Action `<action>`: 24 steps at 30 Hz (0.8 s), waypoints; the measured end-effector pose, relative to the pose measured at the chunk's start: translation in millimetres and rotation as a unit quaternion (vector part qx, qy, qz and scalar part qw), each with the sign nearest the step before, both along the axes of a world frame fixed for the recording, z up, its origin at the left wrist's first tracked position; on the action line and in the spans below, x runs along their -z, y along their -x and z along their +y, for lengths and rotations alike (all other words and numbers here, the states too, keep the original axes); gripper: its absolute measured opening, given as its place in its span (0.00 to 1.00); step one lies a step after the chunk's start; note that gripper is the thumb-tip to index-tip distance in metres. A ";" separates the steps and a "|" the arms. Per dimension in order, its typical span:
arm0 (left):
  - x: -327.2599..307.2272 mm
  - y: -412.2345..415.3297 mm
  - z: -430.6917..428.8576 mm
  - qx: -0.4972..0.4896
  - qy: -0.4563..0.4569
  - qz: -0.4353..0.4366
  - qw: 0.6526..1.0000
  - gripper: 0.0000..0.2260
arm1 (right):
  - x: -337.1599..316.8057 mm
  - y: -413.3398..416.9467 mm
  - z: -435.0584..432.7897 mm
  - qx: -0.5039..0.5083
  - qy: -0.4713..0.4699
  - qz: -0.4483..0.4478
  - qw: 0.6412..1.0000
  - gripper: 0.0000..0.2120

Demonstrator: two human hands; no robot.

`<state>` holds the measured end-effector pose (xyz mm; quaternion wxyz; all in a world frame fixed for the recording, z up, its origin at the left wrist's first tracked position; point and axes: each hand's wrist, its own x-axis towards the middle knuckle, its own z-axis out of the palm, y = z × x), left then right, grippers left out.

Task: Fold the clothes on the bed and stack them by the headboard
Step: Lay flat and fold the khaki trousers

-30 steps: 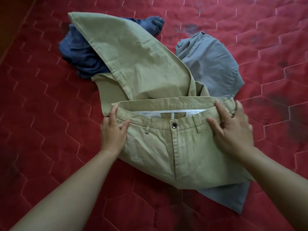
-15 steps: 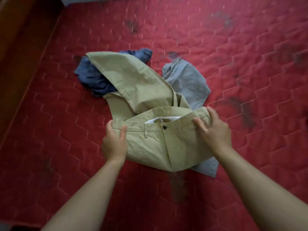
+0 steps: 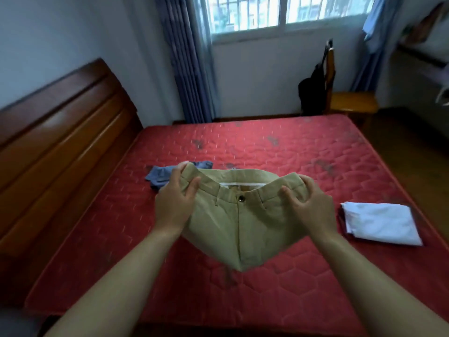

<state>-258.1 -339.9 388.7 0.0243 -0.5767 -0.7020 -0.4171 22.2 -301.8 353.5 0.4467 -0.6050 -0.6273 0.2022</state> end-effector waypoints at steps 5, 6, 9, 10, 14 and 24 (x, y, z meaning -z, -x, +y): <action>-98.1 -64.0 -65.2 0.063 -0.095 0.022 0.993 0.17 | -102.2 -77.5 -79.9 0.033 -0.105 0.000 0.994 0.16; -117.4 -75.6 -74.6 0.068 -0.114 0.028 0.991 0.17 | -122.7 -94.6 -96.1 0.043 -0.125 0.003 0.991 0.16; -163.1 -96.3 -86.8 0.075 -0.159 0.019 0.984 0.15 | -173.8 -137.0 -126.2 0.085 -0.182 0.006 0.980 0.17; -175.9 -102.2 -87.8 0.079 -0.169 0.005 0.982 0.15 | -187.7 -150.2 -133.6 0.102 -0.194 0.008 0.976 0.18; -210.4 -123.7 -80.4 0.091 -0.203 -0.035 0.974 0.15 | -223.3 -188.2 -148.5 0.140 -0.224 0.029 0.964 0.21; -140.8 -157.1 -10.3 0.137 -0.129 -0.082 0.979 0.13 | -168.6 -189.6 -91.7 0.151 -0.162 -0.011 0.975 0.20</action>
